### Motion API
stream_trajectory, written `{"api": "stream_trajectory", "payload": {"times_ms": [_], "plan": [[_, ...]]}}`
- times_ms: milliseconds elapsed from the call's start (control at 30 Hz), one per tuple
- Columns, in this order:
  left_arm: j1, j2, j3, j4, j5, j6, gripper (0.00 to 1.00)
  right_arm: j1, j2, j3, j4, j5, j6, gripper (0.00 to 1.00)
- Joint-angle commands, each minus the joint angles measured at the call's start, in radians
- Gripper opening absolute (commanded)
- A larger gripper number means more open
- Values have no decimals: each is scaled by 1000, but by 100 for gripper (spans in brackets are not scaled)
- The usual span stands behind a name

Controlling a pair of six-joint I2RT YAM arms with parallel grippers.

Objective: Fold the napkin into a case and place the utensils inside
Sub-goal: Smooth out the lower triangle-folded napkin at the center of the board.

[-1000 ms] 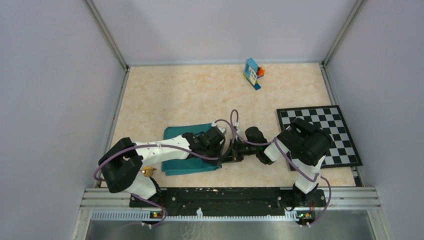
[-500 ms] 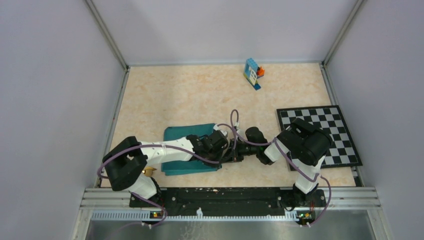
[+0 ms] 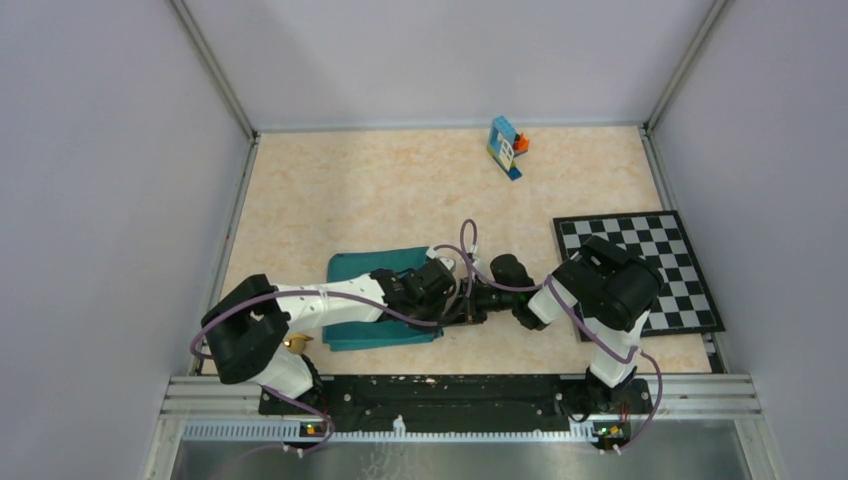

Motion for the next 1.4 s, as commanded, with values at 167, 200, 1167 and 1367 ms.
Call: {"api": "stream_trajectory", "payload": {"times_ms": [167,200,1167,1367], "plan": [[-12,2,56,-5,2,-7,2,14,16,-9,67,-3,3,0],[-16,0,54,-23,-7,-13,13,14,12,-11,67,-2,2,0],[-95,89,81,-99,-131,-33,12,14,19,-14,82,-7,7,0],[-100,57,117,-129,-136,-31,4,18,20,-15,87,-9,6,0]]}}
